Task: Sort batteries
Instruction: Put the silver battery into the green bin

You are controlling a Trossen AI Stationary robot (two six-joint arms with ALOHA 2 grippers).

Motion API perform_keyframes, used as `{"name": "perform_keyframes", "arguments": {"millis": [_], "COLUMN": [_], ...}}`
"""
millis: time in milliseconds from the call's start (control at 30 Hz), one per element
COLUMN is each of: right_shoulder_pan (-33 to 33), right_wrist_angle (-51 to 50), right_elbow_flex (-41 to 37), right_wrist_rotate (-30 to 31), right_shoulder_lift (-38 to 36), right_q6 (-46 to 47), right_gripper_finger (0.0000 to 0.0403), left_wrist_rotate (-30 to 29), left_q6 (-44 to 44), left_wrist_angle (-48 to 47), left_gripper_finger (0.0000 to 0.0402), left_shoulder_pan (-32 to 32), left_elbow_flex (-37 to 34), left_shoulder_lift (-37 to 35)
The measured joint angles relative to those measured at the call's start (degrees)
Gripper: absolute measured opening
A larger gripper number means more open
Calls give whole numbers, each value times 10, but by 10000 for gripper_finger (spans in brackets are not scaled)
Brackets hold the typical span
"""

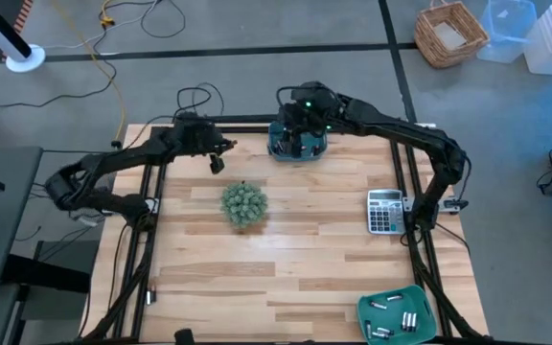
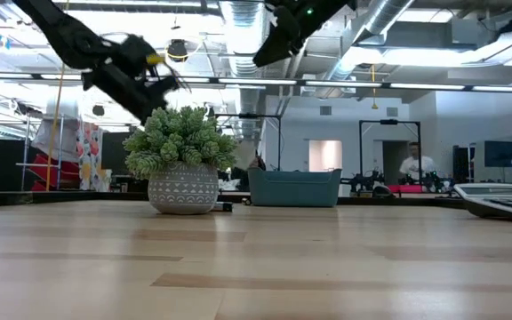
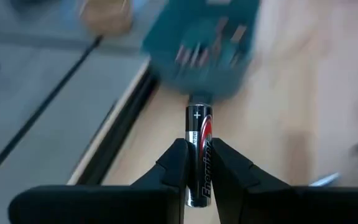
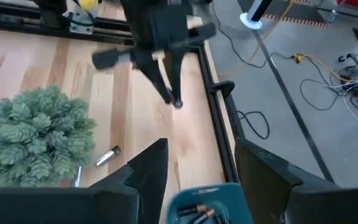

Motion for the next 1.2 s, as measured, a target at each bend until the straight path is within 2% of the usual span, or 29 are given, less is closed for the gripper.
{"name": "perform_keyframes", "arguments": {"millis": [100, 167, 433, 667, 933, 1100, 1200], "right_shoulder_pan": [-2, -6, 2, 36, 88, 124, 143], "right_wrist_angle": [3, 3, 1, -7, -17, -35, -38], "right_elbow_flex": [-6, -6, -6, -6, -6, -6, -6], "right_wrist_rotate": [0, 0, 0, 0, 0, 0, 0], "right_shoulder_lift": [-18, -34, -112, -204, -284, -320, -334], "right_q6": [5, 10, 33, 59, 63, 92, 96], "right_gripper_finger": [203, 203, 203, 203, 203, 203, 203], "left_wrist_rotate": [77, 102, 106, 101, 98, 115, 131], "left_q6": [-22, -37, -74, -78, -75, -78, -70], "left_wrist_angle": [29, 50, 151, 179, 197, 194, 155], "left_gripper_finger": [41, 41, 41, 41, 41, 41, 41], "left_shoulder_pan": [-14, -35, -173, -287, -394, -443, -466], "left_elbow_flex": [0, 0, 3, 71, 216, 342, 423], "left_shoulder_lift": [-28, -34, 5, 98, 258, 369, 436]}}
